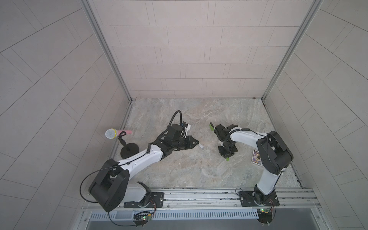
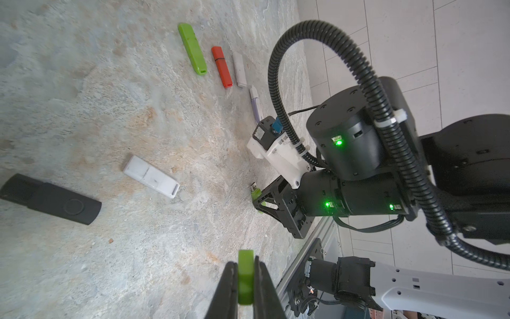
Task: Close the usb drive cover
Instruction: Pick up the USB drive from the center of the board.
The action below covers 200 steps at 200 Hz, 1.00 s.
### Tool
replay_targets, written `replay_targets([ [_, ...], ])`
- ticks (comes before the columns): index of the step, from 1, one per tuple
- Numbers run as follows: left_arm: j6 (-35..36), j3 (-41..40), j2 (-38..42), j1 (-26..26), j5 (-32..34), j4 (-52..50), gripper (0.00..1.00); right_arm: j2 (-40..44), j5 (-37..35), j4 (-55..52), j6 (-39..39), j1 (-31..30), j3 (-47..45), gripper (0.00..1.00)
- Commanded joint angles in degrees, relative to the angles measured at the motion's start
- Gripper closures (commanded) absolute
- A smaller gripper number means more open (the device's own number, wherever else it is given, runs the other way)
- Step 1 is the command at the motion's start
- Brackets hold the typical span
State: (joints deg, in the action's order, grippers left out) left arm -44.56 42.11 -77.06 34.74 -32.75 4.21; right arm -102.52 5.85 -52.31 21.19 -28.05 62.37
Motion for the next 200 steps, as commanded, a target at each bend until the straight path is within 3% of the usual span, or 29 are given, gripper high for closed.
replay_targets([
  [1,-0.2,2.4,-1.0,-0.5,-0.1,-0.3,0.95,-2.2,-2.3,1.6,-0.4,-0.3,-2.4,0.83],
  [63,1.0,1.1,1.5,-1.6,-1.9,-1.0,0.95,8.1,-4.1,5.9,-1.1,-0.7,-3.2,0.83],
  [127,2.5,-1.3,7.0,-1.9,-2.9,-3.2,0.95,16.3,-1.3,7.8,-2.2,-1.7,-4.0,0.82],
  [143,2.7,-2.1,7.4,-2.6,-5.7,-2.6,0.95,18.4,0.1,9.2,-3.0,-1.7,-4.5,0.83],
  [200,6.9,-1.8,8.4,-5.0,-11.1,-5.5,0.95,22.2,2.6,12.7,-11.5,-2.5,-4.6,0.82],
])
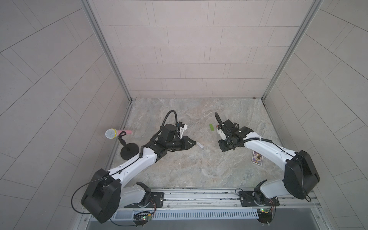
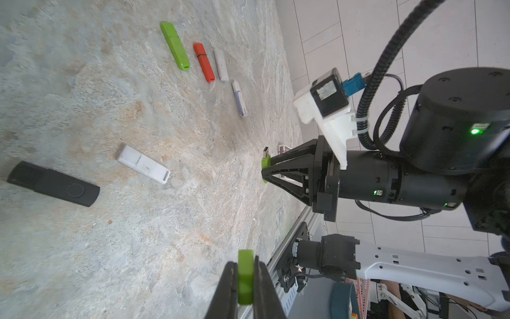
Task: Close the usb drive cover
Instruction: Pick up the USB drive from the center of the board.
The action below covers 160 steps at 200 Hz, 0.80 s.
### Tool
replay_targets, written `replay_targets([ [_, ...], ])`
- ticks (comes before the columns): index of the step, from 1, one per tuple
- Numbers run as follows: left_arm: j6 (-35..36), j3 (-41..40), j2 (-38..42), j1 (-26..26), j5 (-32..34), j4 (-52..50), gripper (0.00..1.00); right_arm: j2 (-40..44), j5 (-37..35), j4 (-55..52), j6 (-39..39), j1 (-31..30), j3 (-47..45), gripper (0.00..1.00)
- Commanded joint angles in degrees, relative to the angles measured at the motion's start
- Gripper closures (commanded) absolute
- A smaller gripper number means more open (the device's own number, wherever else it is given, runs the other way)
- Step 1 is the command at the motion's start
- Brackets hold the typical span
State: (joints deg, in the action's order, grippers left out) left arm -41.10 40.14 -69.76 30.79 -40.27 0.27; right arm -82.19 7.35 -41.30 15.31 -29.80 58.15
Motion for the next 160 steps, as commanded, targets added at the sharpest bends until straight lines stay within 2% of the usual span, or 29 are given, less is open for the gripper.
replay_targets([
  [1,3.5,0.1,1.1,-1.1,-3.7,-1.6,0.95,2.0,1.2,1.8,-5.9,-0.8,-0.3,0.82],
  [46,5.9,1.0,0.4,-3.3,-8.2,-3.1,0.95,4.6,10.1,4.3,-20.4,-1.3,-1.4,0.8],
  [69,7.7,2.2,-0.9,-3.9,-10.2,-5.0,0.95,5.5,13.6,4.0,-27.9,-1.7,-1.2,0.83],
  [114,7.4,2.4,-2.6,-3.9,-11.8,-2.7,0.95,8.9,13.8,6.9,-38.6,-3.6,-4.0,0.84],
  [160,6.3,2.8,-4.4,-3.9,-14.4,0.3,0.94,9.8,10.6,8.6,-42.2,-8.3,-3.4,0.84],
])
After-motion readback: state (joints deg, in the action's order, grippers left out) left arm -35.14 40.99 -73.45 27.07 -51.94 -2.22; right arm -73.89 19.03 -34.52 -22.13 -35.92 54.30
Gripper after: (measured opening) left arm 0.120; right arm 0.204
